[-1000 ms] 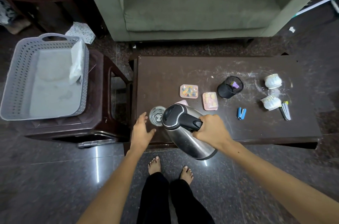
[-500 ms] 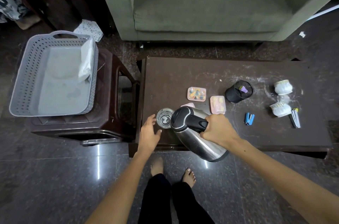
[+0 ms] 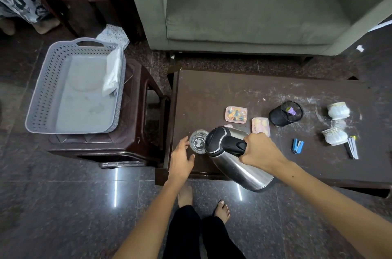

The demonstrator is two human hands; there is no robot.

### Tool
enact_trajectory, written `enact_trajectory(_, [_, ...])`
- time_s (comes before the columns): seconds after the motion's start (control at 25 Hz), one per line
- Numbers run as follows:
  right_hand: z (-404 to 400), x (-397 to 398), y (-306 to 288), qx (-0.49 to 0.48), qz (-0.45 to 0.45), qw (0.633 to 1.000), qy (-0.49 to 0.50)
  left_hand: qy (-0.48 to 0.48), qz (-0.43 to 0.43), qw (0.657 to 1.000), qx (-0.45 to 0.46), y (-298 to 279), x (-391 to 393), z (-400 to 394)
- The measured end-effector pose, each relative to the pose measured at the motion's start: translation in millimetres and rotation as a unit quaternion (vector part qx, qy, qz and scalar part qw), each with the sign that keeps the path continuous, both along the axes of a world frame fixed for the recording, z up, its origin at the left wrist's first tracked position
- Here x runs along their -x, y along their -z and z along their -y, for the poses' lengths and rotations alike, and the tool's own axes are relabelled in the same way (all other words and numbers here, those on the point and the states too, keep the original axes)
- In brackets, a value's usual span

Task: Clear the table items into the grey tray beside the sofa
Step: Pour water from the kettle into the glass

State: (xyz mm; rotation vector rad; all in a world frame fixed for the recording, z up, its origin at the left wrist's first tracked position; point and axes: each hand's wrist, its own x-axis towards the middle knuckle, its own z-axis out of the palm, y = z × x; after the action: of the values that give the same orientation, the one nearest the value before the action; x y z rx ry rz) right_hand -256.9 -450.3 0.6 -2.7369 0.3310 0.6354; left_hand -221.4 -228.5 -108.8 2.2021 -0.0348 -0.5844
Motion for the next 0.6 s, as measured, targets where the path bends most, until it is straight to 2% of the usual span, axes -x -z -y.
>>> enact_trajectory(0.6, [-10,-2,-12,0.016,-0.034,0.999,-0.012,0.007,0.011,1.000,0.004,-1,-2,-1])
